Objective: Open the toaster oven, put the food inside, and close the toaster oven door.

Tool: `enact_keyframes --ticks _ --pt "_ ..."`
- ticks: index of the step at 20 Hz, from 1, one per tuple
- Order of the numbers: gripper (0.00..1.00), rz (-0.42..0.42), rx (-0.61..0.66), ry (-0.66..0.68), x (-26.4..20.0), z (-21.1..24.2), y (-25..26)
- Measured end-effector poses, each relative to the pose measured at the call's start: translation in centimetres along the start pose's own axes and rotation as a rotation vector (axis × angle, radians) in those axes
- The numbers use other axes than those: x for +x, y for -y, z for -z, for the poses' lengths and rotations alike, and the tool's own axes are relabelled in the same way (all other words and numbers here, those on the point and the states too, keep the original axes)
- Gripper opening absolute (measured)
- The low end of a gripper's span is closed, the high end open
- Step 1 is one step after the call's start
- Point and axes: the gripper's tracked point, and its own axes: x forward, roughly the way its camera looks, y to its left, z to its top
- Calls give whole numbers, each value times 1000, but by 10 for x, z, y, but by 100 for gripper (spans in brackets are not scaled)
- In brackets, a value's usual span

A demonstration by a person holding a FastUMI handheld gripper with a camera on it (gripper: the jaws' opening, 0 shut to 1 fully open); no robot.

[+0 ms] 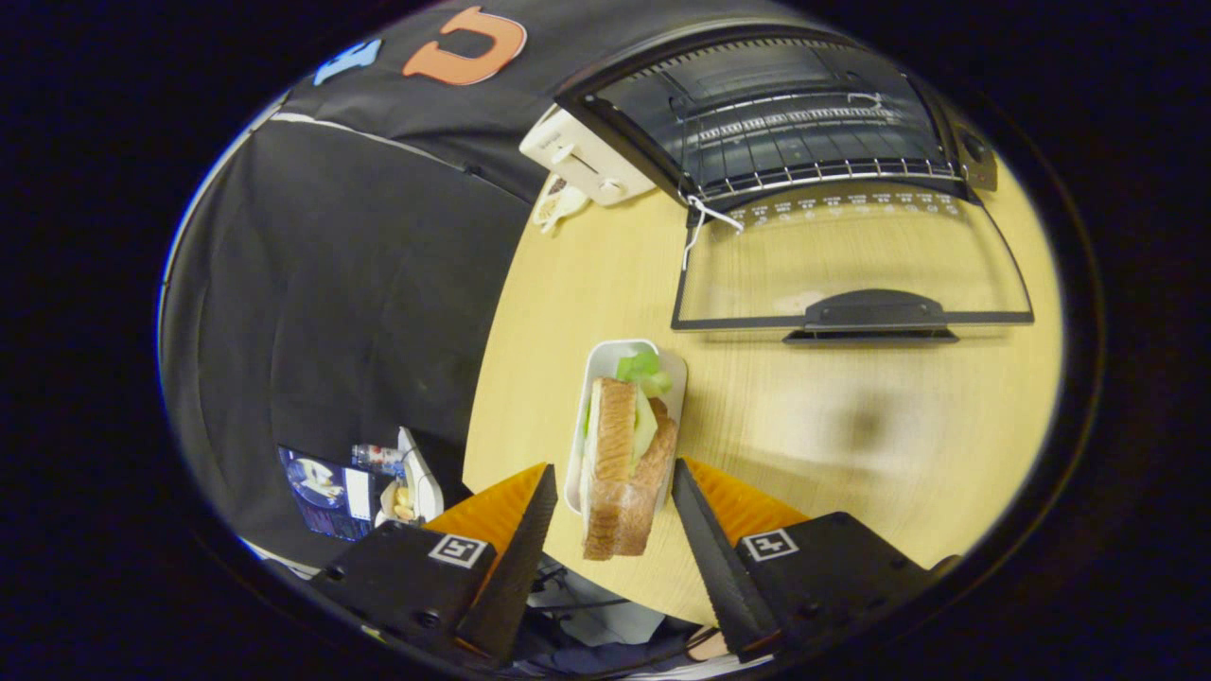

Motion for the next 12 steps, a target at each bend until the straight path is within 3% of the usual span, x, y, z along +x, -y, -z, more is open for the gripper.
enact_keyframes --ticks 2,6,12 --pt "72 1 29 5 1 -2 1" --pt "42 -1 53 -6 -1 0 2" --pt "37 -141 66 36 -31 4 -21"
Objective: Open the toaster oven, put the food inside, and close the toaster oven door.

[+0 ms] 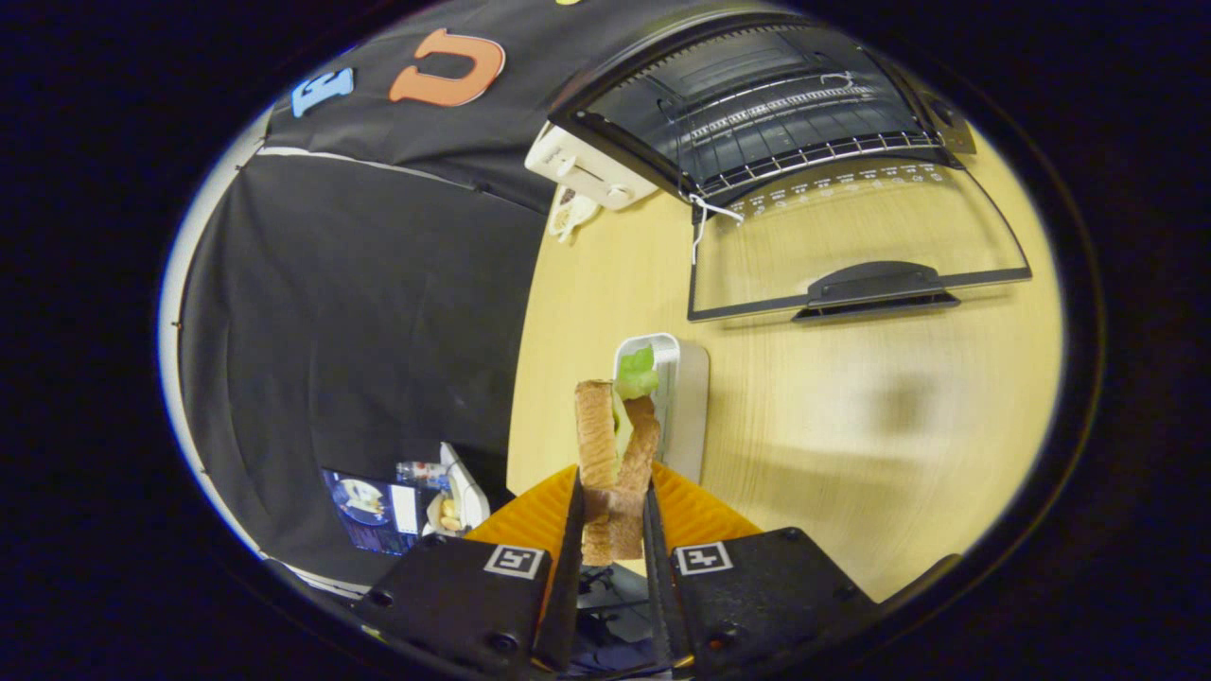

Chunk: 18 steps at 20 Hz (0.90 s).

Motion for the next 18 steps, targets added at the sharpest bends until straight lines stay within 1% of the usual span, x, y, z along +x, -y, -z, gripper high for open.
enact_keyframes --ticks 2,4,7,9,11,14,16,18 --pt "37 -52 11 36 -11 -4 -6" --pt "37 -89 13 110 -19 -17 -6" --pt "37 -164 27 253 -33 -44 -3" --pt "37 -199 40 352 -44 -65 5" --pt "37 -224 75 519 -60 -95 16" --pt "37 -269 175 775 -90 -137 35" --pt "37 -274 226 886 -100 -152 52" --pt "37 -248 280 935 -97 -163 70"
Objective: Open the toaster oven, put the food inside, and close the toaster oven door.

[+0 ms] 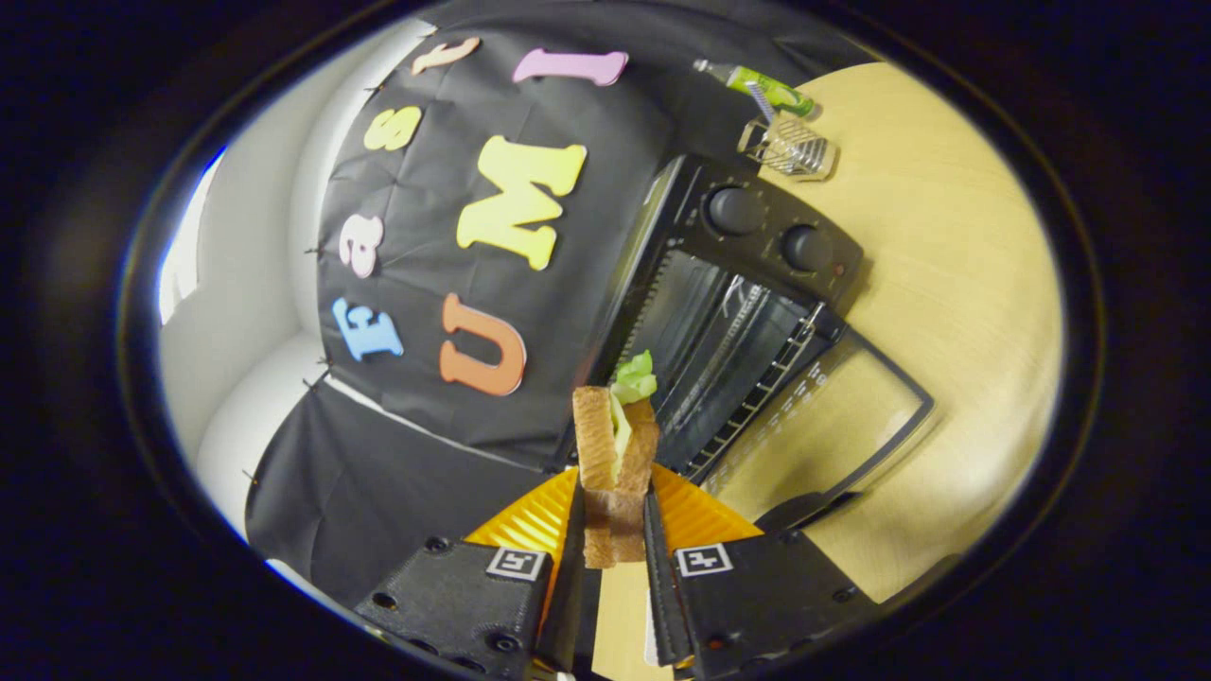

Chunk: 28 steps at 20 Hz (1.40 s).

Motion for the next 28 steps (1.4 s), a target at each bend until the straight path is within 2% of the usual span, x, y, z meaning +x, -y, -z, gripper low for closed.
enact_keyframes --ticks 3,6,10,14,18,20,21,22,26,28 --pt "37 33 39 17 22 0 16" --pt "37 63 52 124 53 -15 25" --pt "37 89 -1 266 102 -43 29" --pt "37 130 40 251 142 -48 30" --pt "37 158 18 235 156 -55 40" --pt "37 202 6 189 156 -45 51" --pt "39 199 19 189 156 -44 50" --pt "40 220 -3 154 158 -37 52" --pt "46 282 -219 101 159 -26 54" --pt "54 296 -308 72 161 -22 49"
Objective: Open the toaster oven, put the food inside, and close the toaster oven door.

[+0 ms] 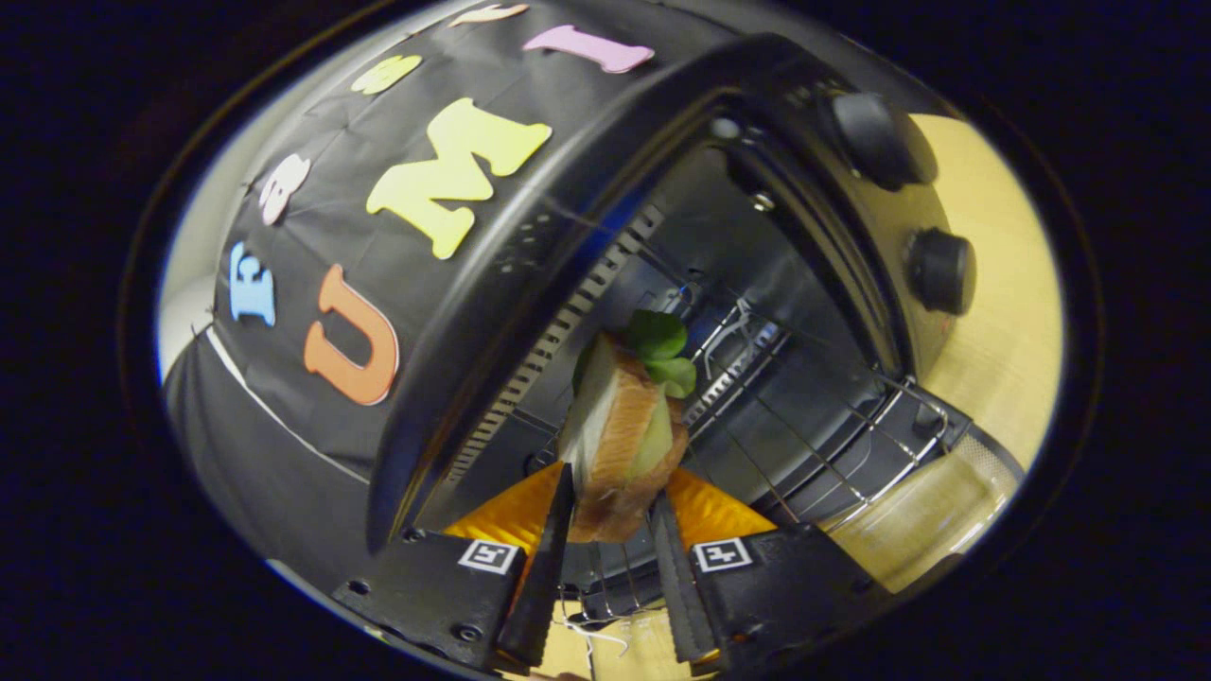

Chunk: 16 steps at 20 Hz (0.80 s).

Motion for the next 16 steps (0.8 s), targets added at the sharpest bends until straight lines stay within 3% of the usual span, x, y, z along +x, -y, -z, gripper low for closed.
enact_keyframes --ticks 5,6,9,11,16 --pt "83 71 -398 -26 1 9 5" --pt "83 81 -452 -31 1 12 3" --pt "100 148 -658 -125 1 28 16" --pt "100 199 -792 -170 -3 33 23" --pt "100 241 -803 -178 -20 43 28"
